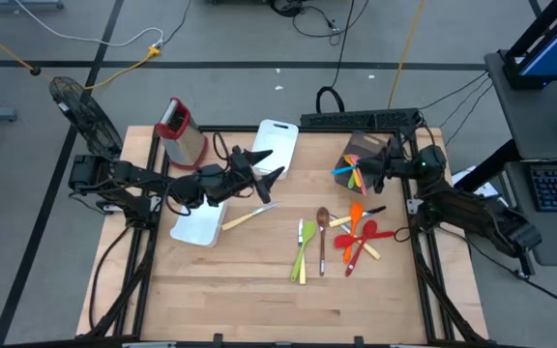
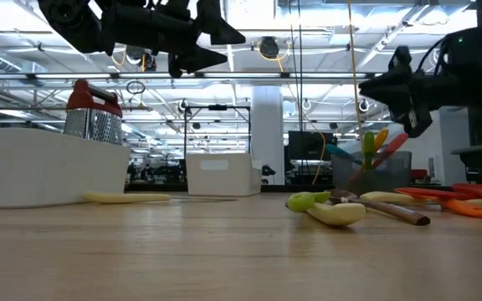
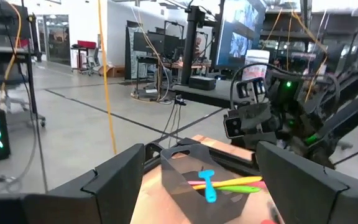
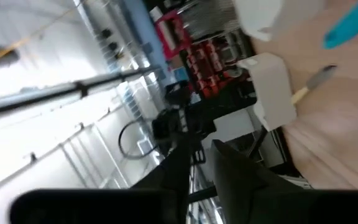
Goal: Pick & Place Kitchen Items
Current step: Put the red serving spoon into the top white bin
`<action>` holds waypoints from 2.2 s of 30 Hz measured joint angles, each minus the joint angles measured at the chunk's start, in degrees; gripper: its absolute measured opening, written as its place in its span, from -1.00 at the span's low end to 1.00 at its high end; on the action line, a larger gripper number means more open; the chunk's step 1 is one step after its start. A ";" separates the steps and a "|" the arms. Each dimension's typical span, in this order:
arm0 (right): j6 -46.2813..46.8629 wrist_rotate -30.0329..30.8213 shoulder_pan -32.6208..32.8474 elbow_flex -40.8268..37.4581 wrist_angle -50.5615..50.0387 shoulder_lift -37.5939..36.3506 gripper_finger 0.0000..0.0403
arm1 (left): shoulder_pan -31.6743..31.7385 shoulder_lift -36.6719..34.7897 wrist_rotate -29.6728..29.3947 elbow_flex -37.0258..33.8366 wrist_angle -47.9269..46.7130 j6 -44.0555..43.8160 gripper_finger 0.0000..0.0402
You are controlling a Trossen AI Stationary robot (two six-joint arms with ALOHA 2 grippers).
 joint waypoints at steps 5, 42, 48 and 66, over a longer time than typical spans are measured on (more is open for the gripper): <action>-0.84 0.38 3.26 0.00 9.05 -2.64 -0.86 | -0.01 0.00 0.08 0.00 0.03 -1.66 0.55; -60.15 21.06 46.94 33.65 -86.28 -13.20 -1.00 | -0.09 0.00 3.44 0.00 -5.64 5.29 0.55; -53.86 33.70 57.83 35.93 -98.87 -13.17 -1.00 | -0.10 0.00 3.43 0.00 -6.05 10.20 0.55; -28.67 41.88 76.32 35.93 -112.21 -8.85 -1.00 | -0.11 0.00 3.42 0.00 -7.38 12.06 0.54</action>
